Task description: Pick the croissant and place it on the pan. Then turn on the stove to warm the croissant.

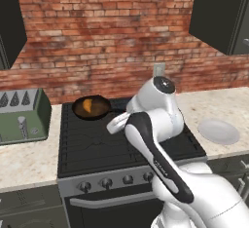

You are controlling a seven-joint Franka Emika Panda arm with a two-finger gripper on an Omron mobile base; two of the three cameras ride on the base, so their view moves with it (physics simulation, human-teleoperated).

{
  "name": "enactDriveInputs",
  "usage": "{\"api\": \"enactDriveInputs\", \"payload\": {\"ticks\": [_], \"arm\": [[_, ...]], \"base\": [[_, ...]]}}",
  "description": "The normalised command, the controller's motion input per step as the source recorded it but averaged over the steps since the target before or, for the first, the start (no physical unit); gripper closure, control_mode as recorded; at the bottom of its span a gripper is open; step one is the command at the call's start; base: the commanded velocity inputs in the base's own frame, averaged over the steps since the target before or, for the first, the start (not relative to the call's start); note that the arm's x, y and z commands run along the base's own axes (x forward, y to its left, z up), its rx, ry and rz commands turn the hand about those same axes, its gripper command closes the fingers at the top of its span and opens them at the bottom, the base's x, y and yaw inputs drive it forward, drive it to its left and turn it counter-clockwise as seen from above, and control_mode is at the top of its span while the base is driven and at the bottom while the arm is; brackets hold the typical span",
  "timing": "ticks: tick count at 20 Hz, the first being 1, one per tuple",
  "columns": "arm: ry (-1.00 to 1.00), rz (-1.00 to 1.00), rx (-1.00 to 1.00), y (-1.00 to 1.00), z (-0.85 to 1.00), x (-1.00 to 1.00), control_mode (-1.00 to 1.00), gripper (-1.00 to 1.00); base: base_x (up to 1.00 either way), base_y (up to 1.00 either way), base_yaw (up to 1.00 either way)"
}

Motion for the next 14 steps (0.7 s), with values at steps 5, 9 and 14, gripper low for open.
{"api": "enactDriveInputs", "payload": {"ticks": [5,9,14], "arm": [[-0.35,0.00,0.00,0.00,0.00,0.00,-1.00,-1.00],[-0.37,-0.01,0.00,0.00,0.00,0.00,-1.00,-1.00],[-0.35,-0.01,0.02,0.00,0.00,-0.08,-1.00,-1.00]], "base": [[0.00,0.00,0.00],[0.00,0.00,0.00],[0.00,0.00,0.00]]}}
